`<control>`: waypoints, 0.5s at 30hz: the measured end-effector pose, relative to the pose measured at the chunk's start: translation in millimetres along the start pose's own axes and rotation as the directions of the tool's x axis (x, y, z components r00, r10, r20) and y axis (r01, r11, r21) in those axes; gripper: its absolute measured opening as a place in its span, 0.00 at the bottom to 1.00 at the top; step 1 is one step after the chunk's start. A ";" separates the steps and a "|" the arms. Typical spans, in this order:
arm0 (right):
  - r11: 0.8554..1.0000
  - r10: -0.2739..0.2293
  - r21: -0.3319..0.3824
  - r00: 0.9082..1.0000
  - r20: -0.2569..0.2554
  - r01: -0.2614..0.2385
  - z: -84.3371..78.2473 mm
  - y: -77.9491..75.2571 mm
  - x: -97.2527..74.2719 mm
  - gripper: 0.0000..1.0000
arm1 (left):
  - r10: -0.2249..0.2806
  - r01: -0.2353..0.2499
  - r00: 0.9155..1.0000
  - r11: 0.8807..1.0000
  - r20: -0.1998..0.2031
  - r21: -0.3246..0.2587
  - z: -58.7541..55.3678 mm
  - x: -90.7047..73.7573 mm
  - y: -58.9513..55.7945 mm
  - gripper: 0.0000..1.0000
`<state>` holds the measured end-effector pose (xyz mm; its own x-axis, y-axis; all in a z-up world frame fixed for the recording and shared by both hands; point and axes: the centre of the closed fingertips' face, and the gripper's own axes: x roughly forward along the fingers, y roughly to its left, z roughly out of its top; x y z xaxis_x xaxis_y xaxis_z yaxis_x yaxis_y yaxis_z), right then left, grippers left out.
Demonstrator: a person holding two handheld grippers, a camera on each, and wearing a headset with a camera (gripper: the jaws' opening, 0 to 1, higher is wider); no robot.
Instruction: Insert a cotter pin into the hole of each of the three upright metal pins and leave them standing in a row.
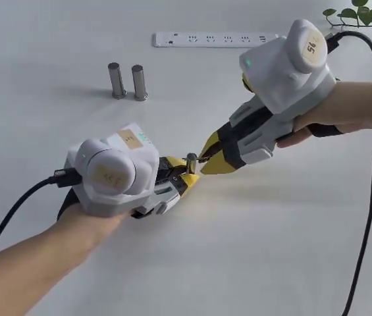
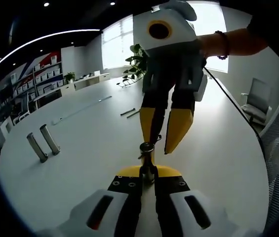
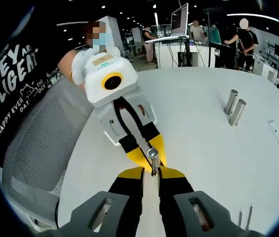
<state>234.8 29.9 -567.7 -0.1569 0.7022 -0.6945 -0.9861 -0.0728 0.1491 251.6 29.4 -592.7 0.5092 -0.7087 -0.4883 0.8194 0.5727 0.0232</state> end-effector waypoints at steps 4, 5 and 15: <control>1.000 -0.010 0.009 1.000 0.005 0.010 -1.9 -0.9 -6.2 0.03 | 0.001 -0.001 1.000 1.000 0.001 -0.001 0.2 -0.1 -0.5 0.06; 1.000 -0.009 0.012 1.000 0.003 0.009 -0.6 -0.3 -7.6 0.02 | 0.001 -0.001 1.000 1.000 0.002 -0.003 0.2 0.0 -0.5 0.06; 0.999 -0.019 0.026 1.000 0.004 0.018 -1.2 -1.1 -6.2 0.00 | 0.001 -0.001 1.000 1.000 0.006 -0.013 0.5 1.2 0.2 0.06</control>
<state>236.8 24.8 -564.4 -0.1383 0.7065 -0.6941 -0.9871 -0.0415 0.1544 252.5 28.5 -592.9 0.5118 -0.7104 -0.4832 0.8154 0.5788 0.0128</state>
